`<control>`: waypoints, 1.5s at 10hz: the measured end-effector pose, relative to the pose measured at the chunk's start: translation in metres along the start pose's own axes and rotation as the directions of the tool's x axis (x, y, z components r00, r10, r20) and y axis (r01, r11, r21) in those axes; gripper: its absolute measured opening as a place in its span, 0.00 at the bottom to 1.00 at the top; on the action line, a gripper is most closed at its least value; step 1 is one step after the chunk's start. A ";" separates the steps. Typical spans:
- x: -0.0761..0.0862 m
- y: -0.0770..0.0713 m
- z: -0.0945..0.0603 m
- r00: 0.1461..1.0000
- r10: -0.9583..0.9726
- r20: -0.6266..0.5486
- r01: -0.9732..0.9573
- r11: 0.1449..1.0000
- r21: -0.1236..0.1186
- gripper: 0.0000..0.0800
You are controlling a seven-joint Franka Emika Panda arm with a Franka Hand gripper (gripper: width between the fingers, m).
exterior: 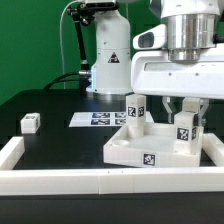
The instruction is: Assemble square table
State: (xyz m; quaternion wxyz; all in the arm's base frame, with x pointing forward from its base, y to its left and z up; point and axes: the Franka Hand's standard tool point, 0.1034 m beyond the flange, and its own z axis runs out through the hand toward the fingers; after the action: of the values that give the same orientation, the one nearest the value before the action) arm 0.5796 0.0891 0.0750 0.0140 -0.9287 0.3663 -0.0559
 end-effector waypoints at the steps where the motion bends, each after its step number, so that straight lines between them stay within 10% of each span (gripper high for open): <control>1: 0.001 0.002 0.000 0.998 0.056 0.000 -0.056 0.998 -0.002 0.37; 4: 0.002 0.002 -0.003 1.000 0.004 -0.004 -0.004 1.000 0.006 0.78; 10: 0.039 0.061 -0.060 0.940 -0.341 -0.026 0.342 0.936 0.081 0.81; 13: 0.072 0.109 -0.050 0.940 -0.339 -0.042 0.341 0.938 0.056 0.81; 15: 0.069 0.103 -0.051 0.938 -0.345 -0.042 0.347 0.936 0.059 0.81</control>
Offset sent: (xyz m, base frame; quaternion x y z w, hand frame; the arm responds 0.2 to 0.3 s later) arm -0.0123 0.0033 0.0079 0.0234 -0.0082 -0.0479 0.9985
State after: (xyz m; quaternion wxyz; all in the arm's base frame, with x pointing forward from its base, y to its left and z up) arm 0.5535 -0.0326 0.1249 0.0287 -0.9768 0.1952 -0.0837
